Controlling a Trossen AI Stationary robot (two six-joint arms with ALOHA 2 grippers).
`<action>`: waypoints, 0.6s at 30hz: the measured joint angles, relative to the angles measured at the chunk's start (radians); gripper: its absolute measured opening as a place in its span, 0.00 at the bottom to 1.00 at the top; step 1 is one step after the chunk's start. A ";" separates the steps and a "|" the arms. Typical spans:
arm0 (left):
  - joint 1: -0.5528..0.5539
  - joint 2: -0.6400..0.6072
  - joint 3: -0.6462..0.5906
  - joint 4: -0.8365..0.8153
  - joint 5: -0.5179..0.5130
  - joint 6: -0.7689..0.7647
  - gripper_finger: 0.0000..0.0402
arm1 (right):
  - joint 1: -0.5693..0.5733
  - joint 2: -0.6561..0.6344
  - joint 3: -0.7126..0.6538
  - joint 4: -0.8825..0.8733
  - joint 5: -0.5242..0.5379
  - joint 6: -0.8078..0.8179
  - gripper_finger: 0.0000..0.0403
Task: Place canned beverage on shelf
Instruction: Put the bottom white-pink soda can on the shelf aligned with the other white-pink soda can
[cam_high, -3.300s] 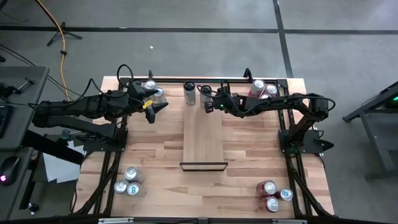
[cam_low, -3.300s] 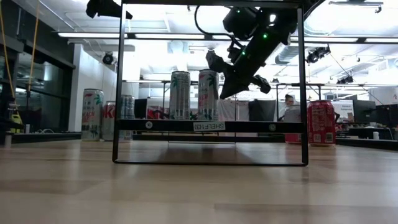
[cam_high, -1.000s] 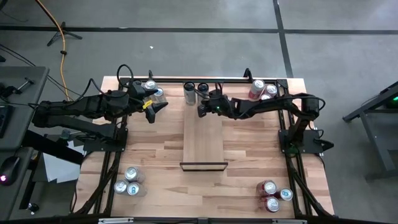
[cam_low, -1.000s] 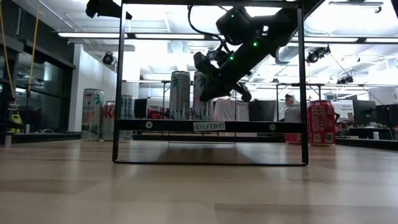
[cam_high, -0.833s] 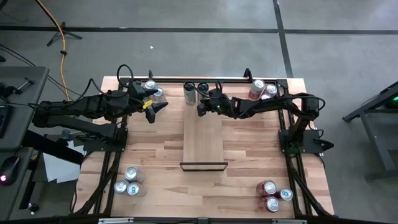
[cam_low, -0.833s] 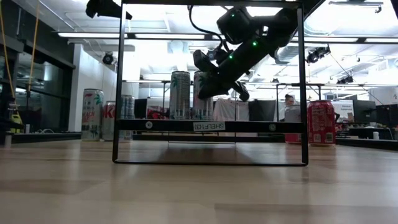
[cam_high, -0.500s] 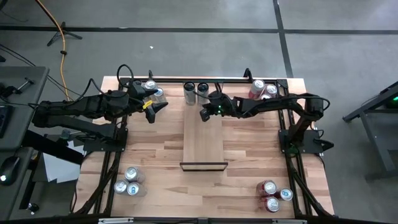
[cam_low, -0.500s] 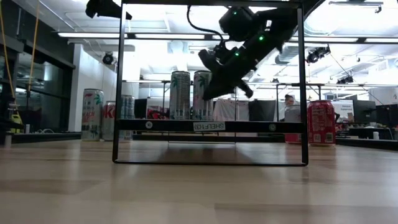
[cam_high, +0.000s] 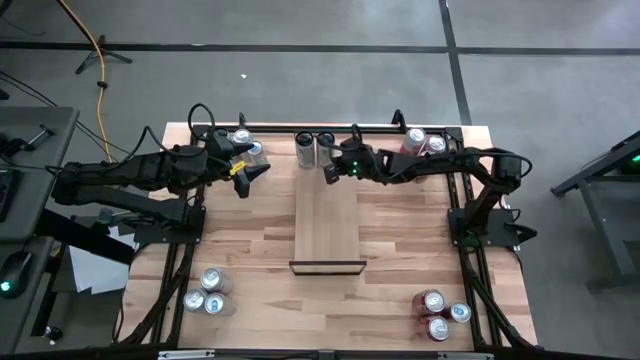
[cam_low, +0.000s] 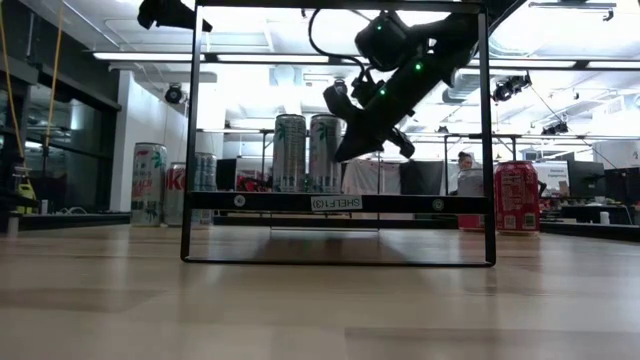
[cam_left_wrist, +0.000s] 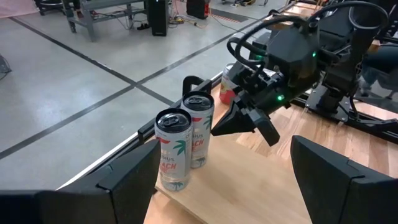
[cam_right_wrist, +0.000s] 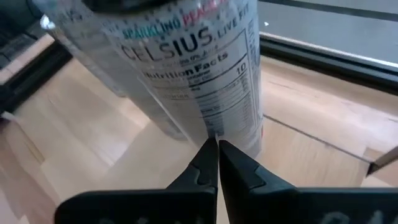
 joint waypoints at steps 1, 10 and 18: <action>0.000 0.000 0.000 0.000 0.000 0.000 0.74 | 0.000 0.000 0.000 0.003 0.000 0.000 0.00; 0.000 0.000 0.000 0.000 -0.001 0.003 0.74 | 0.000 0.000 0.000 0.042 0.000 0.000 0.00; 0.000 0.000 0.000 0.000 -0.007 0.018 0.74 | -0.003 0.000 0.000 0.058 0.010 -0.005 0.00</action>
